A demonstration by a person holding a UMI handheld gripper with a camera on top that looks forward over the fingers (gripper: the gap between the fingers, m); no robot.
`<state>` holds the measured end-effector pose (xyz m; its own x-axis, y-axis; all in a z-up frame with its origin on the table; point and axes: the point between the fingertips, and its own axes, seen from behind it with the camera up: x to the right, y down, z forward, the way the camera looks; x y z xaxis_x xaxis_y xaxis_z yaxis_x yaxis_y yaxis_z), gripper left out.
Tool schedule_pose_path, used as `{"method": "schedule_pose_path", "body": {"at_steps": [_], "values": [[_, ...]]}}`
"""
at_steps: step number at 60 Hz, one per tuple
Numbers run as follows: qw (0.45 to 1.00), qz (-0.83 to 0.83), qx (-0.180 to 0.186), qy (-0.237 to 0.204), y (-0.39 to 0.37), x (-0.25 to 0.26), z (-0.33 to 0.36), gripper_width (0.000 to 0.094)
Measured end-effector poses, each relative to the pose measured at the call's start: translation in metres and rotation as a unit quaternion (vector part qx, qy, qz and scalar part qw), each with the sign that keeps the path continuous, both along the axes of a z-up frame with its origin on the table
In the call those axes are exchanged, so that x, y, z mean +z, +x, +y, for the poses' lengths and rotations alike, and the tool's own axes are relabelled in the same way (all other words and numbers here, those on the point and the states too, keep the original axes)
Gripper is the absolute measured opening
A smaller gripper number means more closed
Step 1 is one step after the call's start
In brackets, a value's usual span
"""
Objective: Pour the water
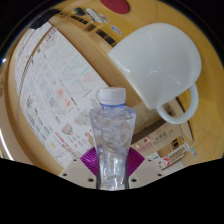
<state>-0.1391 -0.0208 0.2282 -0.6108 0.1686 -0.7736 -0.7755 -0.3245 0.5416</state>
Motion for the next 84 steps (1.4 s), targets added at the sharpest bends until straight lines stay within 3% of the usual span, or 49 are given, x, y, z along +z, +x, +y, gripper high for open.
{"method": "schedule_pose_path", "body": {"at_steps": [10, 17, 27, 30, 37, 42, 48, 56, 62, 68, 69, 71, 76, 82, 84], "values": [[0.993, -0.113, 0.009, 0.023, -0.007, 0.037, -0.001, 0.0306], [0.94, -0.334, -0.038, 0.056, 0.005, 0.075, -0.002, 0.0307], [0.743, -0.636, -0.192, 0.076, 0.071, 0.143, -0.013, 0.0308], [0.674, -0.699, -0.233, 0.06, 0.09, 0.157, -0.017, 0.0307], [0.519, -0.809, -0.274, 0.029, 0.137, 0.148, -0.02, 0.0308], [0.451, -0.855, -0.254, -0.02, 0.169, 0.115, -0.016, 0.0306], [0.412, -0.884, -0.208, -0.076, 0.206, 0.039, -0.011, 0.0304], [0.384, -0.903, -0.138, -0.133, 0.237, -0.06, -0.007, 0.0306], [0.379, -0.905, -0.107, -0.162, 0.253, -0.105, -0.006, 0.0306], [0.386, -0.899, -0.08, -0.19, 0.259, -0.141, -0.012, 0.031], [0.388, -0.897, -0.106, -0.182, 0.261, -0.135, -0.009, 0.0312], [0.394, -0.894, -0.102, -0.19, 0.263, -0.14, -0.011, 0.0317], [0.409, -0.886, -0.105, -0.194, 0.266, -0.137, -0.012, 0.0439], [0.421, -0.88, -0.093, -0.199, 0.267, -0.14, -0.015, 0.0522], [0.423, -0.879, -0.086, -0.202, 0.268, -0.141, -0.016, 0.0622]]}}
